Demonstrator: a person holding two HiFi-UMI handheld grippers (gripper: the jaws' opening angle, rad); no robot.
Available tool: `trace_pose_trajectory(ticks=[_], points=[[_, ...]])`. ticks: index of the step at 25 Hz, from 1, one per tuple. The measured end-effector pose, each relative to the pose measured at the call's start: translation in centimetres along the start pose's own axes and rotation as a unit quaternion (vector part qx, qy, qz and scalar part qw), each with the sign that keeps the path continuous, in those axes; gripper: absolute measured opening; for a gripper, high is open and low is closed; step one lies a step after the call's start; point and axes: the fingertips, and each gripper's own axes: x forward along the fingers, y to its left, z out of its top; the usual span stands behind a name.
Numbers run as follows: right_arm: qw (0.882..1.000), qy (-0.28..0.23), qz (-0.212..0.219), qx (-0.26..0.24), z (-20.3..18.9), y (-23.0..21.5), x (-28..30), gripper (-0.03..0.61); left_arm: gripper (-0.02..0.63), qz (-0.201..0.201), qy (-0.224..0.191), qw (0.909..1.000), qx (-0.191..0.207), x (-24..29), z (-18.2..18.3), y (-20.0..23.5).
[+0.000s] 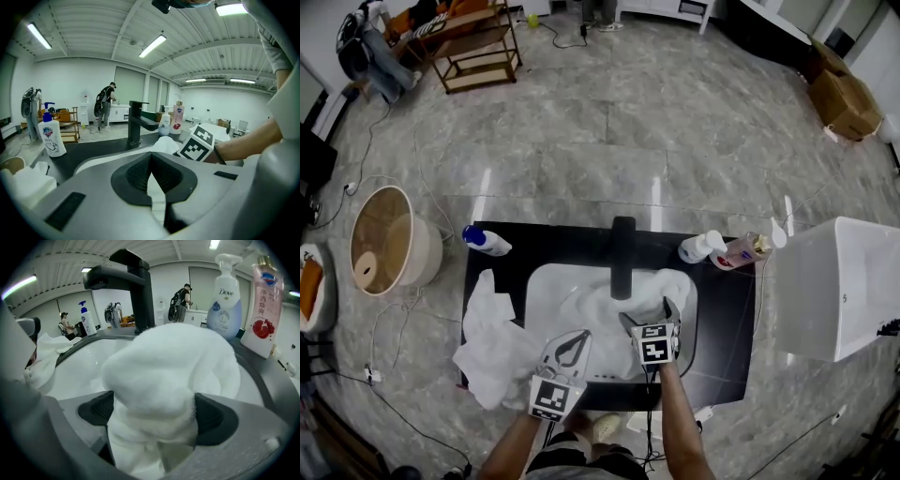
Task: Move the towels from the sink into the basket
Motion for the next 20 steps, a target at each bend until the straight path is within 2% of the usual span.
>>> trace_pose_trajectory(ticks=[10, 16, 19, 20], points=[[1.0, 0.029, 0.0, -0.008, -1.5, 0.0, 4.2, 0.532, 0.009, 0.013, 0.001, 0.9999, -0.005, -0.2, -0.5, 1.1], [0.995, 0.054, -0.017, -0.076, -2.4, 0.2, 5.4, 0.528, 0.009, 0.021, 0.007, 0.9997, -0.007, -0.4, -1.4, 1.6], [0.993, 0.069, -0.026, -0.093, -2.8, 0.2, 5.7, 0.382, 0.009, 0.022, 0.007, 0.9997, -0.008, -0.4, -1.3, 1.5], [0.993, 0.068, -0.026, -0.089, -2.8, 0.1, 5.7, 0.301, 0.009, 0.022, 0.007, 0.9997, -0.008, -0.4, -1.3, 1.4]])
